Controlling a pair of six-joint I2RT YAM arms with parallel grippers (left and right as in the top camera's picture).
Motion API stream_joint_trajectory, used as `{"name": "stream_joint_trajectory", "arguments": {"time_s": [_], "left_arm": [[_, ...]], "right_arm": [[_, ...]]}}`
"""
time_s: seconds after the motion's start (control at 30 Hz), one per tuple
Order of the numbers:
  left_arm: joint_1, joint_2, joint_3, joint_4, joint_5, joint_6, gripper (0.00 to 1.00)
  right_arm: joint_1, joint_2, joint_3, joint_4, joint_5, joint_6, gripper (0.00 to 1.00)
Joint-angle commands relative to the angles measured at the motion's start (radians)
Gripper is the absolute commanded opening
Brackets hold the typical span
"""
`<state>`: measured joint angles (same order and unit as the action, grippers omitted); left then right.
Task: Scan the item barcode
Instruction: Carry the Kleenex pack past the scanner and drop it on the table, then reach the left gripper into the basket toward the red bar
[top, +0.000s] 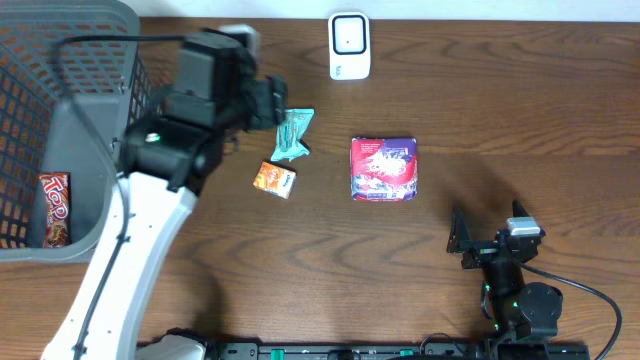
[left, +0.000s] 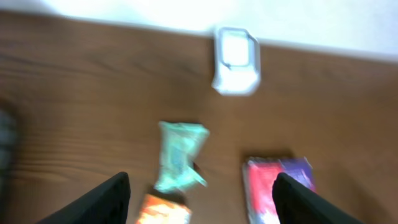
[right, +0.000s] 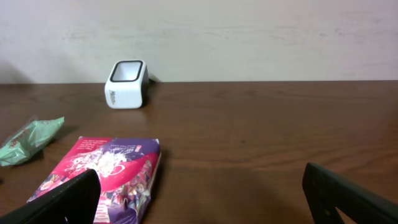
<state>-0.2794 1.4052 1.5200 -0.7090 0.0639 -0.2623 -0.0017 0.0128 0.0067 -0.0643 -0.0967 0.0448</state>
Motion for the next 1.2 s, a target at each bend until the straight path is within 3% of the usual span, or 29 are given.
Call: {"name": "stream_joint_trajectory", "arguments": {"time_s": [0.0, 0.2, 0.63, 0.9, 1.17], "left_arm": [[0.082, -0.052, 0.038, -0.001, -0.194, 0.003, 0.75], [0.262, -0.053, 0.038, -0.021, -0.294, 0.003, 0.81], [0.62, -0.03, 0.018, -0.051, -0.294, -0.032, 0.85], [0.752, 0.082, 0.006, -0.138, -0.298, -0.056, 0.86], [0.803, 0.237, 0.003, -0.229, -0.425, -0.056, 0.86]], "right_arm": [[-0.006, -0.004, -0.001, -0.005, 0.005, 0.013, 0.99], [-0.006, -0.004, -0.001, -0.005, 0.005, 0.013, 0.99], [-0.006, -0.004, -0.001, -0.005, 0.005, 0.013, 0.99], [-0.006, -0.004, -0.001, -0.005, 0.005, 0.013, 0.99], [-0.006, -0.004, -0.001, -0.005, 0.005, 0.013, 0.99]]}}
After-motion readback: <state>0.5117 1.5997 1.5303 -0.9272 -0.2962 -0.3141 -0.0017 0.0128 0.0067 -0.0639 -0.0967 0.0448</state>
